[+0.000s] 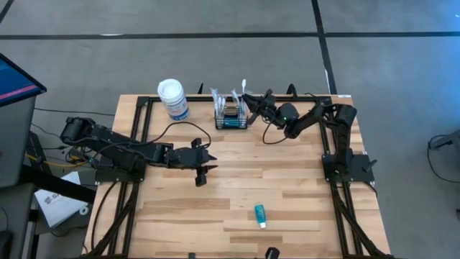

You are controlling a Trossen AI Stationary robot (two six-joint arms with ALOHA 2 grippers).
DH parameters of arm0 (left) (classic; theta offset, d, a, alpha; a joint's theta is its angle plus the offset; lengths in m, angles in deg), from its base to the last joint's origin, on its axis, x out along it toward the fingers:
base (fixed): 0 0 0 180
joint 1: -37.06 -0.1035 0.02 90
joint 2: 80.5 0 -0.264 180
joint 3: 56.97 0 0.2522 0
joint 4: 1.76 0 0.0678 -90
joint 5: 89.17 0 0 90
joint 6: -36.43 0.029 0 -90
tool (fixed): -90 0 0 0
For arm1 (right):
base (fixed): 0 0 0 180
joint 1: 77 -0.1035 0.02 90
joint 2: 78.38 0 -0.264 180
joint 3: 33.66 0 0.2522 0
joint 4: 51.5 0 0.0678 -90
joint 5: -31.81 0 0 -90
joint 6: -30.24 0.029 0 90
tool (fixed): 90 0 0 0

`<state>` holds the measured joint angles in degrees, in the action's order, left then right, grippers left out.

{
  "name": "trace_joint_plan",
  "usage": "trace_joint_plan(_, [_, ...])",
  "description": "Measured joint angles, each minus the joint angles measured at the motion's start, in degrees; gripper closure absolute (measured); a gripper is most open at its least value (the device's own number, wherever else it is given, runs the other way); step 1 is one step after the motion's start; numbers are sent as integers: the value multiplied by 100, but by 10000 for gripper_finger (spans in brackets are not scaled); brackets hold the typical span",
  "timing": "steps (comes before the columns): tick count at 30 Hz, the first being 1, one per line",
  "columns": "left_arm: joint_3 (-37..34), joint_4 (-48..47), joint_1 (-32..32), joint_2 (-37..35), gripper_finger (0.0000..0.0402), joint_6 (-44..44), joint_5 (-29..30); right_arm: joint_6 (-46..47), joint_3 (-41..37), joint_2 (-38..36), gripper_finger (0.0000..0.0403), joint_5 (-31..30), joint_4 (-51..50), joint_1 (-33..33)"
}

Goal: Pick & Place toothbrushing station
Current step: Put the purple toothbrush into the black wire organizer

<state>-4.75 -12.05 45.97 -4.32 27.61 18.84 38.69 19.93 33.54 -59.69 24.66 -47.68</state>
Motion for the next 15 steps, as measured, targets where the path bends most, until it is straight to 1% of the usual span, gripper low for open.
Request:
trace_joint_plan(10, [0, 50, 0, 0, 275, 0, -1, -39, 5, 0, 399, -5, -8, -69])
trace_joint_plan(15, [0, 50, 0, 0, 275, 0, -1, -219, 5, 0, 399, -24, -25, -125])
